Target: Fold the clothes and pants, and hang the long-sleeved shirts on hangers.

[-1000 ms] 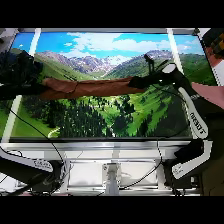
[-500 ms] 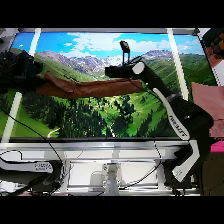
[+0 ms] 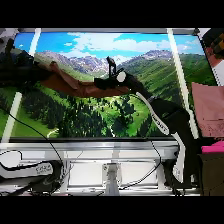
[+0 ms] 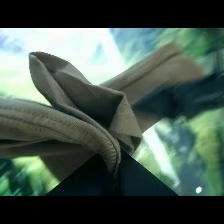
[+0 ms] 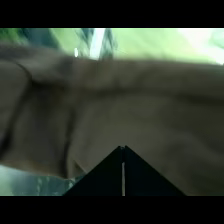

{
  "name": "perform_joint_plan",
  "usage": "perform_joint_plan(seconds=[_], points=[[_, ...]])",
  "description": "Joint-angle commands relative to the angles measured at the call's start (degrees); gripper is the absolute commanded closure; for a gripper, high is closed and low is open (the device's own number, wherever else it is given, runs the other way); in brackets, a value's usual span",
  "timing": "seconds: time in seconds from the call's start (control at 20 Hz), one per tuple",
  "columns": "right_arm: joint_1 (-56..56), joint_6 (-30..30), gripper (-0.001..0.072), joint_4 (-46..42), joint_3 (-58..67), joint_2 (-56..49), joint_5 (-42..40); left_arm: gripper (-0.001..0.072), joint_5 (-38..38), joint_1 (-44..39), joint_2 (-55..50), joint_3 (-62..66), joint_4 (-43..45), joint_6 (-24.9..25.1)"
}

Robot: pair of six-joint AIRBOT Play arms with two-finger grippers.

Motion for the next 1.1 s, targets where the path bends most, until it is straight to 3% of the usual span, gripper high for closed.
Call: perform_joint_plan(seconds=[0.0,0.15,0.35,0.5,0.8,1.05], points=[[1.0,6.2,0.0694,-0.2,0.4,-2.8,2.2,0.0689,0.9,-4.5,0.6,0.0,-8.1,3.9],[0.9,12.9,0.0694,-0.4,0.4,-4.2,1.7,0.0689,5.7,-10.1,0.5,0.0,-8.7,5.0],[0.9,13.0,0.0695,-0.6,0.5,-4.5,0.8,0.0689,15.5,-16.4,0.5,0.0,-8.7,5.0],[-0.3,12.7,0.0694,-2.0,3.0,-4.0,3.0,0.0689,18.1,-19.6,0.5,0.0,-8.7,5.0],[-8.5,9.7,0.0694,-10.2,9.9,2.4,18.7,0.0689,19.9,-25.3,0.5,0.0,-8.7,5.0],[-15.2,2.0,0.0694,-11.1,10.8,9.9,29.5,0.0689,33.9,-34.6,-1.4,0.0,-8.7,5.0]])
